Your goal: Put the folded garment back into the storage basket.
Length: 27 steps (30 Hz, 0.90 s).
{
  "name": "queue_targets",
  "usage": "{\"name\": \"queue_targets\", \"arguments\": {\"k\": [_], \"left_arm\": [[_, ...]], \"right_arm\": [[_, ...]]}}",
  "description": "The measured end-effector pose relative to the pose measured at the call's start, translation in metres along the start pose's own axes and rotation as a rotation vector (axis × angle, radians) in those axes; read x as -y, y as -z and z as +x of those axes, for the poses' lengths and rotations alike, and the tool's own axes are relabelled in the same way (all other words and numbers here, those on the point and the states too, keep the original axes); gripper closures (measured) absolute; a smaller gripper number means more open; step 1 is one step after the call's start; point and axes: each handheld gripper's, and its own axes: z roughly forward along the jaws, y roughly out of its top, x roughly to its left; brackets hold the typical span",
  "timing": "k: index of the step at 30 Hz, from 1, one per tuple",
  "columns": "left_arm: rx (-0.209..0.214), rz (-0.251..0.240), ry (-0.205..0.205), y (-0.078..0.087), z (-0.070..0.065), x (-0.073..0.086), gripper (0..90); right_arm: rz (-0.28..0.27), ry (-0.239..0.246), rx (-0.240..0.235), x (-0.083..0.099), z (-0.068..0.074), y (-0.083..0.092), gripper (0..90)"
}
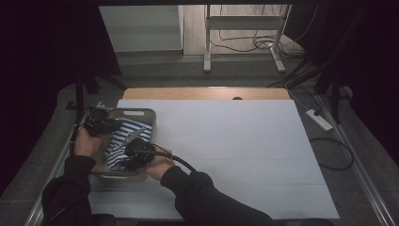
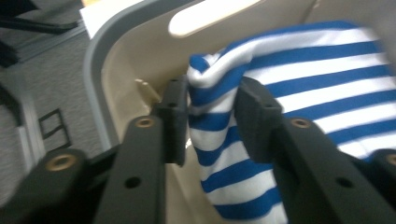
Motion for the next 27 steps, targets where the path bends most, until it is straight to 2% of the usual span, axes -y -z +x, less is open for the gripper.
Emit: {"name": "queue_targets", "arguments": {"k": [3, 8, 21, 27], "left_arm": [[0.0, -0.019, 0.021, 0.002, 0.001, -0.001, 54.9], [-0.011, -0.013, 0.025, 0.0, 0.0, -0.001, 46.5], [0.047, 0.006, 0.118, 0.002, 0.004, -0.001, 38.7], [0.059, -0.004, 0.137, 0.004, 0.006, 0.0, 33.6]], "right_arm": [[-0.005, 0.009, 0.016, -0.001, 0.001, 0.002, 51.5], [-0.011, -0.011, 0.021, -0.002, -0.002, 0.007, 44.3], [-0.026, -0.042, -0.006, -0.002, -0.006, 0.016, 32.1], [-0.035, -0.053, -0.003, -0.001, -0.009, 0.02, 27.8]]}}
